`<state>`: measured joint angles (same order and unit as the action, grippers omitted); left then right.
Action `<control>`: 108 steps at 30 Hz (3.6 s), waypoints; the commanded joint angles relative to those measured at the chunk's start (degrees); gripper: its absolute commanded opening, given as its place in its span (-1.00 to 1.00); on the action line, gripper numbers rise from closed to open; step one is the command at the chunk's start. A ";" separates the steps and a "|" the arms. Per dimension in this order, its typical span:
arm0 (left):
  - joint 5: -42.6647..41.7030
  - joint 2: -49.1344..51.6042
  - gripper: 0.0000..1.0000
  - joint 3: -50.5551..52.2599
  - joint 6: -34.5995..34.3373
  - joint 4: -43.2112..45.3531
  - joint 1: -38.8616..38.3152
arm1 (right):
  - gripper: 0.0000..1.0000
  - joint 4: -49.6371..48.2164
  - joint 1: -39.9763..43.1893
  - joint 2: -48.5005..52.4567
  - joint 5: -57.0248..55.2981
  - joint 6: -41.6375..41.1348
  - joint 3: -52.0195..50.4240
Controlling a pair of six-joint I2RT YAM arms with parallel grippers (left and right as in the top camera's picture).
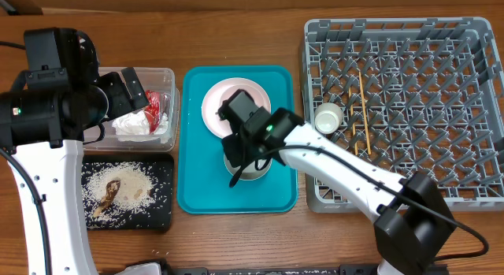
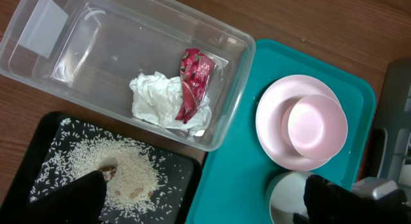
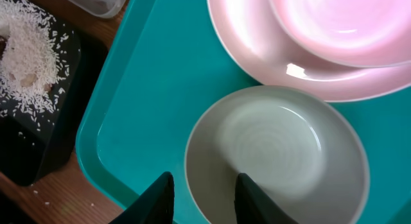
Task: Sort waste into correct bins and load items into the dishwasher
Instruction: 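Move right gripper to grey bowl on teal tray, then grasp grey bowl rim with right gripper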
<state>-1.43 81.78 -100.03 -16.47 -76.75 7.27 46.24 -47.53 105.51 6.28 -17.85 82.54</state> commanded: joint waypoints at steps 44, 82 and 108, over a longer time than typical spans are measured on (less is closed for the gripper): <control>0.39 0.24 1.00 -0.59 0.17 0.07 0.22 | -0.33 -12.15 -4.17 2.93 -0.22 -1.90 -10.27; 0.39 0.24 0.99 -0.59 0.17 0.07 0.22 | -0.55 -5.18 -4.15 3.50 -8.90 -1.90 -10.27; 0.39 0.28 1.00 -0.59 0.17 0.07 0.22 | -0.62 -7.10 -4.15 3.48 -13.35 1.77 -10.05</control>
<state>-1.43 81.78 -100.03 -16.47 -76.73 7.27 39.27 -51.48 108.33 -6.44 -16.19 72.53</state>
